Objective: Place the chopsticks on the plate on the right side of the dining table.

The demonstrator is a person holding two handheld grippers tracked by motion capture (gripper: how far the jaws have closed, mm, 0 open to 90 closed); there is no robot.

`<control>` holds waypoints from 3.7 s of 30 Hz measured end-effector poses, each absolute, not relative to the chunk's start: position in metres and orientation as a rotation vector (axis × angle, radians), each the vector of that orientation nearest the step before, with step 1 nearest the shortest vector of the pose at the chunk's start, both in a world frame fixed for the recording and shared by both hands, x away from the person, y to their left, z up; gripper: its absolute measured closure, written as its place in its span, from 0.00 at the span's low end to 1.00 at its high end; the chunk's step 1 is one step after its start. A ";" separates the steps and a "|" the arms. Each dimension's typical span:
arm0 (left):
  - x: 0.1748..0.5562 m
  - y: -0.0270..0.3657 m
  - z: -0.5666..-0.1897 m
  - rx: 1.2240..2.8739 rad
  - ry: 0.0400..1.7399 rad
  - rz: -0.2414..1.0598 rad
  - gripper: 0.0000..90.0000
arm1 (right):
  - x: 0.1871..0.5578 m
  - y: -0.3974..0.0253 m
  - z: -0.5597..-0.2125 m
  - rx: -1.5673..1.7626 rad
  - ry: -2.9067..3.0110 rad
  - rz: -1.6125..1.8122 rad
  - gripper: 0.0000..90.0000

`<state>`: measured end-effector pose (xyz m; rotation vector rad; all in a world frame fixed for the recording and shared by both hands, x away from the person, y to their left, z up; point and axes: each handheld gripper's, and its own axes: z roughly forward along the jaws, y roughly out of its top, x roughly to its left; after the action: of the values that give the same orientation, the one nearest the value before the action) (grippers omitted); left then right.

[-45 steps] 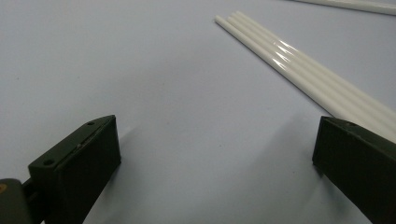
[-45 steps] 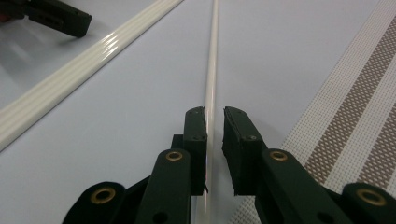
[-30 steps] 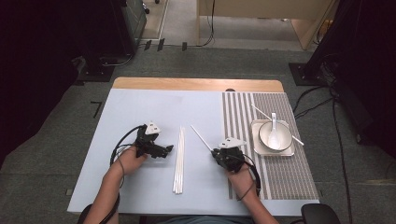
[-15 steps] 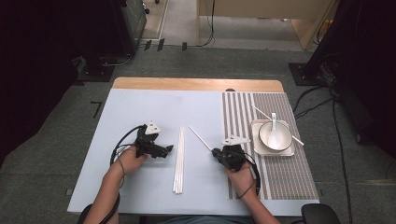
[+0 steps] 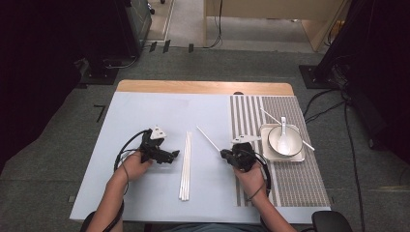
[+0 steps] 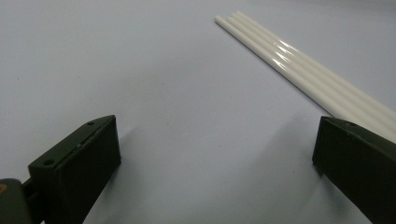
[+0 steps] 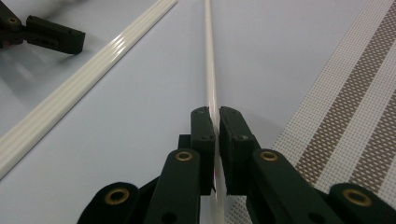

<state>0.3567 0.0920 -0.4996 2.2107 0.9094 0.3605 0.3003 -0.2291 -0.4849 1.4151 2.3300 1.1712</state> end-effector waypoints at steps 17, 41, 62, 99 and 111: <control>0.357 0.092 -0.499 2.213 0.909 0.359 0.01 | 0.319 -0.243 -0.464 1.438 2.335 1.147 0.94; 0.357 0.092 -0.500 2.209 0.910 0.360 0.01 | 0.342 -0.278 -0.423 1.480 2.311 1.163 0.94; 0.357 0.092 -0.500 2.208 0.910 0.361 0.01 | 0.345 -0.328 -0.400 1.540 2.217 1.175 0.94; 0.357 0.092 -0.500 2.211 0.909 0.360 0.01 | 0.353 -0.417 -0.383 1.612 2.131 1.095 0.94; 0.357 0.092 -0.500 2.211 0.909 0.361 0.01 | 0.354 -0.438 -0.388 1.579 2.123 1.096 0.94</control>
<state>0.3566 0.0920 -0.4996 2.2111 0.9088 0.3614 0.3545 -0.4375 -0.3876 1.5786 2.1234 1.0956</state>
